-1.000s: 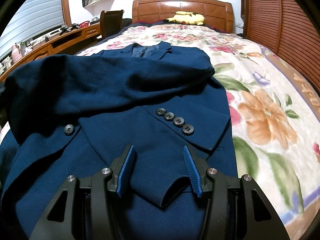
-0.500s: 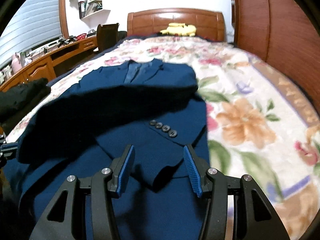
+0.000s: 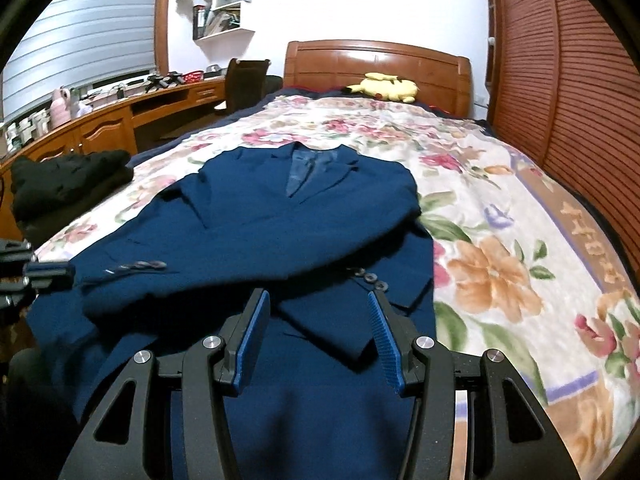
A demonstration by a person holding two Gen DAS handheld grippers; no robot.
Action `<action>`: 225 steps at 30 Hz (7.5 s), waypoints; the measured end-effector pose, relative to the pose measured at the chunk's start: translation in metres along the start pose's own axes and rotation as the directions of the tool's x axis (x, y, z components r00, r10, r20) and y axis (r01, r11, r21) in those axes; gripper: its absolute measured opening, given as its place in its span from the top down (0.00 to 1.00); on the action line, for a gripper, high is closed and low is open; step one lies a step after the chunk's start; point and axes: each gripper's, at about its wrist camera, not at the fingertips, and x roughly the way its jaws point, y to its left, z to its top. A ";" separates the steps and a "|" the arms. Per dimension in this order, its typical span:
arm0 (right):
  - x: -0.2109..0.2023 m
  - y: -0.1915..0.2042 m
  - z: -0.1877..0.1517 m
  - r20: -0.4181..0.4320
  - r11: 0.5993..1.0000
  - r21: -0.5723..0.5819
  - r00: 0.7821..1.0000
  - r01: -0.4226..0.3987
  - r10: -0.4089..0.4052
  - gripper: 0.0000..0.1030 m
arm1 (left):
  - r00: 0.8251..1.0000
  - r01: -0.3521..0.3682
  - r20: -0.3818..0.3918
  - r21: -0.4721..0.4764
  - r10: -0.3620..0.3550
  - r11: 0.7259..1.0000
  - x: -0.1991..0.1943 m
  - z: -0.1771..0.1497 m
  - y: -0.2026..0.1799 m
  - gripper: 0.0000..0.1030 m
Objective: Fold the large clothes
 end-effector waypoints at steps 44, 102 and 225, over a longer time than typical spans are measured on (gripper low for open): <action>-0.023 0.018 -0.032 -0.036 0.999 -0.043 0.999 0.000 -0.001 0.49 | 0.992 -0.129 -0.013 -0.173 0.128 0.977 0.012 0.026 0.099 0.54; -0.047 -0.020 -0.072 -0.206 0.999 0.025 0.978 -0.023 0.027 0.57 | 0.965 -0.245 -0.134 -0.152 0.226 0.958 -0.017 -0.104 0.089 0.37; 0.126 -0.034 0.108 -0.022 0.993 -0.025 0.993 0.112 -0.113 0.30 | 0.952 -0.281 0.040 -0.277 0.304 0.919 0.041 0.047 0.161 0.16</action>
